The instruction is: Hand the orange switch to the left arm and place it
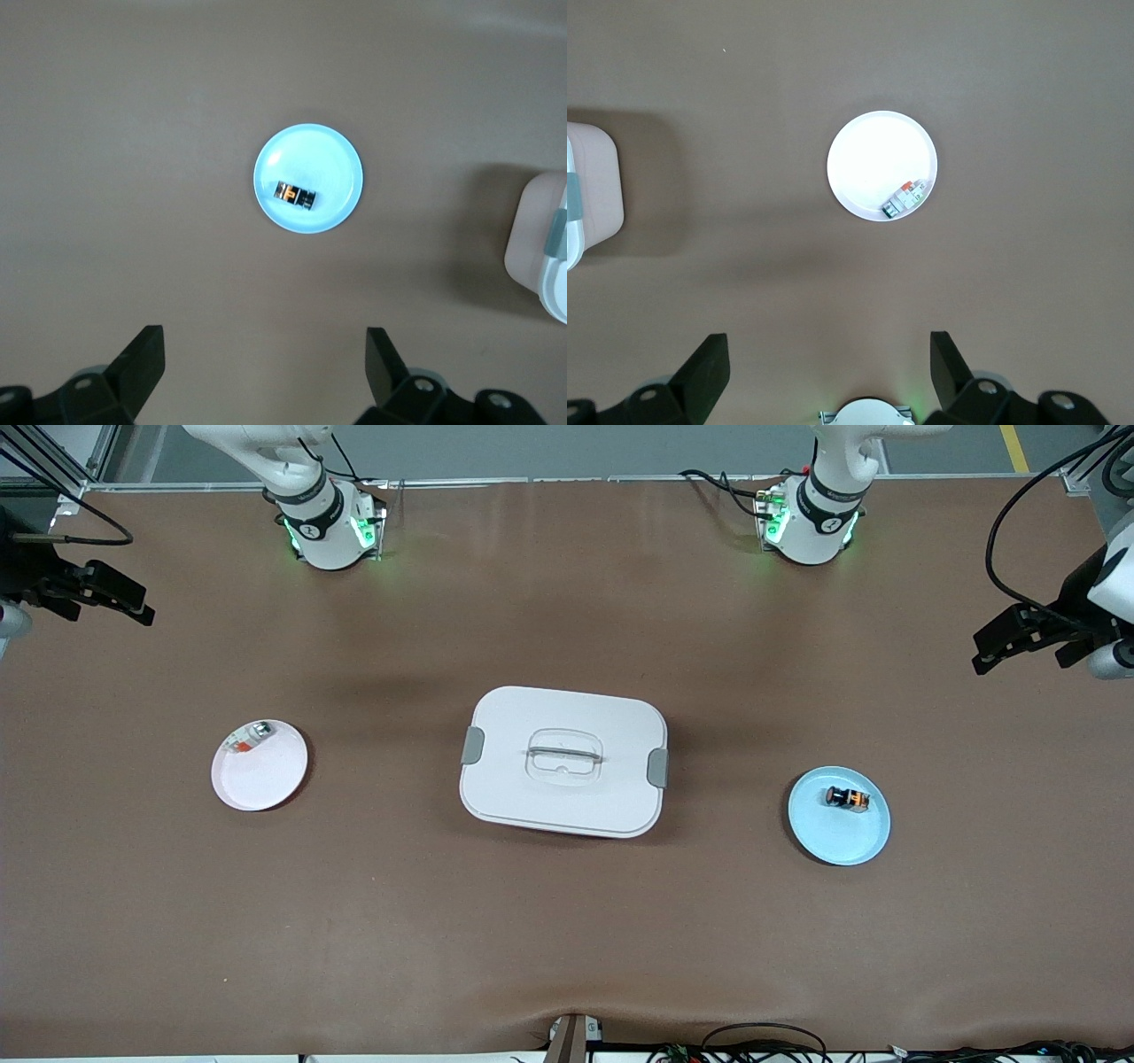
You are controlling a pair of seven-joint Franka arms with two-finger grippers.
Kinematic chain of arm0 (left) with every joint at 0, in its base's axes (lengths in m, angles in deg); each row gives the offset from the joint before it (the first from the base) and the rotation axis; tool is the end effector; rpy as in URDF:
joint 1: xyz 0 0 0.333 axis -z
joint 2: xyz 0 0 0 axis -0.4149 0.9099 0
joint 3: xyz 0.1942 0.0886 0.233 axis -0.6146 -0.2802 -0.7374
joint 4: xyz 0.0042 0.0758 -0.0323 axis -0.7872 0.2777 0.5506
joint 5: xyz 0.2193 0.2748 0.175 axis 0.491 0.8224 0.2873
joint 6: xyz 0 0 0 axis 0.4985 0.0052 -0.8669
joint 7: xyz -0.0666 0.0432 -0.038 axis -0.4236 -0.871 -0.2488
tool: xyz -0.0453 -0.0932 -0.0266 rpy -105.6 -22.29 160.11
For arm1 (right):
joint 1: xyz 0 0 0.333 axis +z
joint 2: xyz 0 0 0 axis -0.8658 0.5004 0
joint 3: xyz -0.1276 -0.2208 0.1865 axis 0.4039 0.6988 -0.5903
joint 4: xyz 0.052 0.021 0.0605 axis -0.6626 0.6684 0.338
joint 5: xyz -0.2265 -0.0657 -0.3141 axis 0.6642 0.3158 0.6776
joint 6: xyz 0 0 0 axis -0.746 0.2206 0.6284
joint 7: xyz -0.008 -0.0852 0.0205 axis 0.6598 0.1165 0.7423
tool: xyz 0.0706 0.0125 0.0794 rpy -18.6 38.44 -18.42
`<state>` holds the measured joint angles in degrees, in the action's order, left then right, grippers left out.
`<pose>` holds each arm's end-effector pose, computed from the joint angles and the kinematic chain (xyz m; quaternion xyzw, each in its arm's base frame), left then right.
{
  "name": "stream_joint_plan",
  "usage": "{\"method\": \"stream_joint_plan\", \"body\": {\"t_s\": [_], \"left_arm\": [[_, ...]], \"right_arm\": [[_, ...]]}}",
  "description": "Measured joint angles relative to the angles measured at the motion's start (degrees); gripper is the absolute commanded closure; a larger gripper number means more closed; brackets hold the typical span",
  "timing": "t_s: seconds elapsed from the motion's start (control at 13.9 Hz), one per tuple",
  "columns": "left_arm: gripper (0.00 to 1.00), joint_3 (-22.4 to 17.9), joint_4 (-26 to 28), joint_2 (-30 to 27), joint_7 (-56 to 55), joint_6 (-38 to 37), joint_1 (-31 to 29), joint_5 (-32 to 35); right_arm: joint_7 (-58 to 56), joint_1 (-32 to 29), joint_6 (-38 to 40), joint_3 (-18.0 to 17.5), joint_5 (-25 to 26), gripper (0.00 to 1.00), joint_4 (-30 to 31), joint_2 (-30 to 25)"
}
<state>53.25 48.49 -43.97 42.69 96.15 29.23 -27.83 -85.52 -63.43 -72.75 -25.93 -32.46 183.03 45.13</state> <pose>0.5476 -0.0284 0.6368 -0.9993 -0.0304 -0.0186 0.0148 0.4958 -0.0167 0.6302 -0.9981 0.0447 0.0407 0.0080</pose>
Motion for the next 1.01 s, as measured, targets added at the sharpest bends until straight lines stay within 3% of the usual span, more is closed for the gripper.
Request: {"method": "stream_joint_plan", "body": {"t_s": [0.29, 1.01], "left_arm": [[0.00, 0.00, -0.06, 0.67, 2.60, -3.36, -0.12, -0.88], [0.00, 0.01, -0.06, 1.17, 3.20, -3.50, -0.31, -1.12]], "right_arm": [[0.00, -0.01, -0.27, 0.02, 0.00, 0.00, 0.21, -0.23], [-0.01, -0.01, -1.93, 0.08, 0.00, 0.00, 2.83, -2.00]]}}
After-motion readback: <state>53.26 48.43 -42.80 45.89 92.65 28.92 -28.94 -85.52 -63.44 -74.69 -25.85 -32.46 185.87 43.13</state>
